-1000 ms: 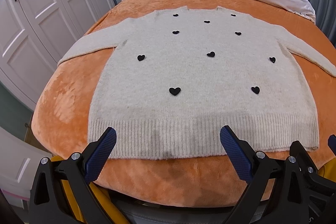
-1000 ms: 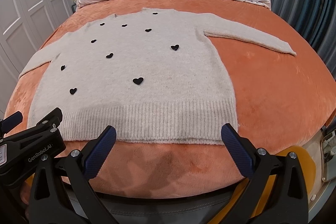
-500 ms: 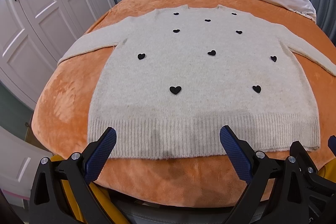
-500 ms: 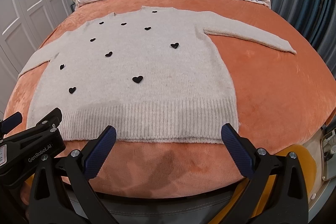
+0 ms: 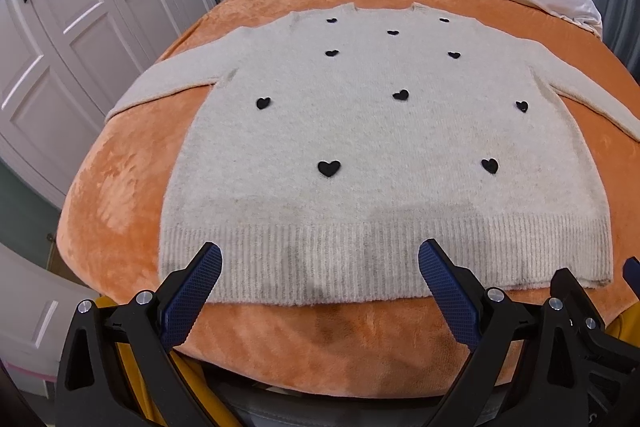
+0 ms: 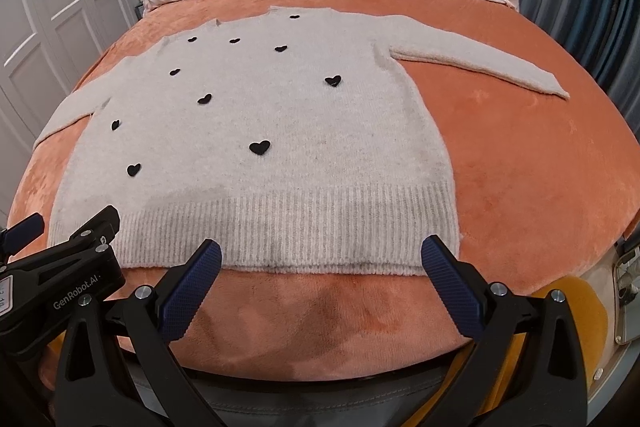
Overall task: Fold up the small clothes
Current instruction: 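Grasp the sweater sleeve cuff with the right tool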
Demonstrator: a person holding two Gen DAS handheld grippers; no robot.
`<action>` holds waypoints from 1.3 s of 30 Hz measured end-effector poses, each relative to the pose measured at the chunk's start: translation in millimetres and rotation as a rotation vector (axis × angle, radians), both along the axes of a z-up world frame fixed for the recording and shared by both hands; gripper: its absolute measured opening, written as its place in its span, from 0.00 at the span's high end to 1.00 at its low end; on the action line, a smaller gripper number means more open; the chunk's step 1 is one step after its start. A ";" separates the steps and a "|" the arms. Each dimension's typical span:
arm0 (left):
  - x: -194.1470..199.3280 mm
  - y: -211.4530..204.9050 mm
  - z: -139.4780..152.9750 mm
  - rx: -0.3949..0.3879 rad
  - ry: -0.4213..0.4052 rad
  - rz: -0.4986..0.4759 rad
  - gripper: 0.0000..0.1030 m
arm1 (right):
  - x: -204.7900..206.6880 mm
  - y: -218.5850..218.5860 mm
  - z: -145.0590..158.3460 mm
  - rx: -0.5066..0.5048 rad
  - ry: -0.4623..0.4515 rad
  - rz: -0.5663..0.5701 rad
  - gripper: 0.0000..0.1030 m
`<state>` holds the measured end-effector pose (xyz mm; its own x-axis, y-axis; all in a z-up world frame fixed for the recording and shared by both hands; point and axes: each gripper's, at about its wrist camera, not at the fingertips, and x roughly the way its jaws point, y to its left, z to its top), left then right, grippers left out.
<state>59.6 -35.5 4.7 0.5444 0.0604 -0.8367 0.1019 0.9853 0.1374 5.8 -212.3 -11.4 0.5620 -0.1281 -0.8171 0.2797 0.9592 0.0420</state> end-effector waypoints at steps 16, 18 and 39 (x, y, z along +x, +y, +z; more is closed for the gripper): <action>69.9 33.3 -9.5 -0.048 0.022 0.075 0.06 | 54.7 -292.9 -3.9 0.126 -0.100 -0.484 0.05; 78.5 39.3 -8.7 -0.059 0.016 0.090 0.06 | 61.5 -339.4 -7.5 0.161 -0.112 -0.572 0.05; 159.8 63.9 -5.6 -0.119 -0.020 0.180 0.06 | 184.8 -411.1 35.6 0.308 -0.326 -0.503 0.89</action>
